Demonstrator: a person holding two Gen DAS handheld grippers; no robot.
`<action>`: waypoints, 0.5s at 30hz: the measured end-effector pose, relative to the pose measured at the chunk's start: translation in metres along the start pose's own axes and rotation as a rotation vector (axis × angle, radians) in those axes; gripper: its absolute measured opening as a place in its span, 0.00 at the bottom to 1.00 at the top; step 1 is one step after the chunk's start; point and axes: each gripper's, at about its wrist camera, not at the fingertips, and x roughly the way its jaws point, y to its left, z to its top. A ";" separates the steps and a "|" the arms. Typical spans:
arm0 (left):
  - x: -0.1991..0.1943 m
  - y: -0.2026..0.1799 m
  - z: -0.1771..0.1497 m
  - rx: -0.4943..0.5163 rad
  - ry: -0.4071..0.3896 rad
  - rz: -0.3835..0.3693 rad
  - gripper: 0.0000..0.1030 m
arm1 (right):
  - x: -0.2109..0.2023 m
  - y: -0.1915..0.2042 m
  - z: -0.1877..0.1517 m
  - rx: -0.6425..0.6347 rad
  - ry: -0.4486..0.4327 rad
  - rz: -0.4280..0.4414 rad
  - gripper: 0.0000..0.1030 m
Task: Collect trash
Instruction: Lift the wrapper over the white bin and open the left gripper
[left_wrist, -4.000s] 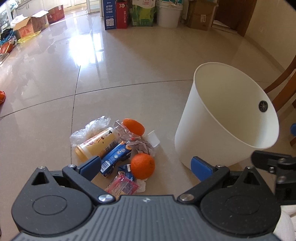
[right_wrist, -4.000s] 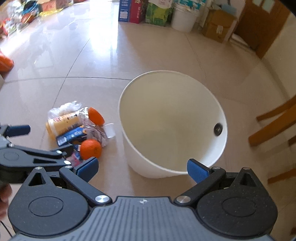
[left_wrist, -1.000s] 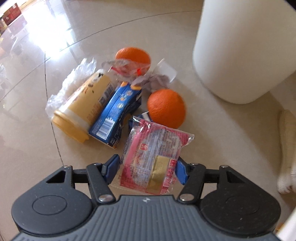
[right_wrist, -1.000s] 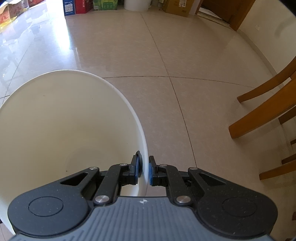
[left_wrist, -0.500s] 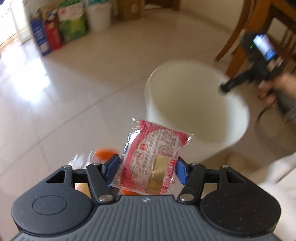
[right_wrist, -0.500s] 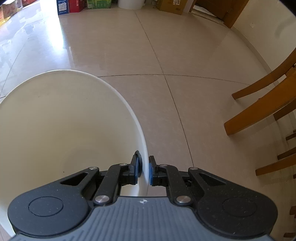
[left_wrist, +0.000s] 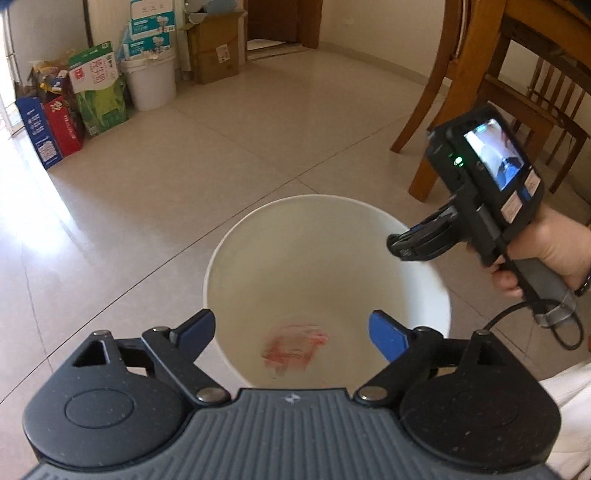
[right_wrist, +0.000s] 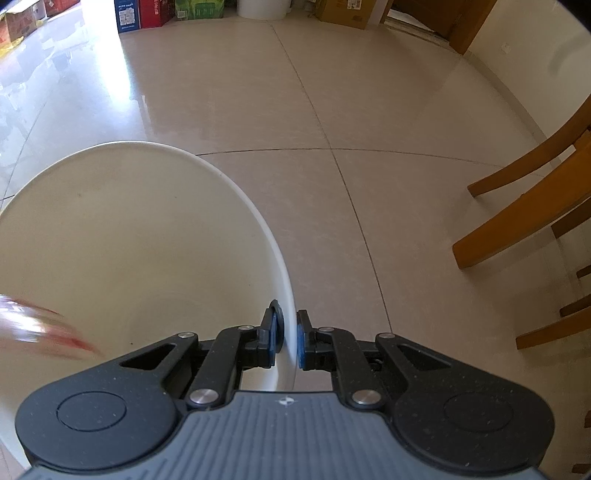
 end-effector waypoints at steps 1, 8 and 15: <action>-0.002 0.004 -0.004 -0.002 0.002 0.008 0.88 | 0.000 -0.001 0.000 0.001 0.001 0.003 0.12; -0.010 0.024 -0.031 -0.049 0.016 0.063 0.88 | 0.001 -0.004 0.002 0.008 0.006 0.003 0.12; -0.003 0.032 -0.083 -0.063 0.032 0.173 0.87 | 0.004 0.000 0.002 0.007 0.007 -0.010 0.12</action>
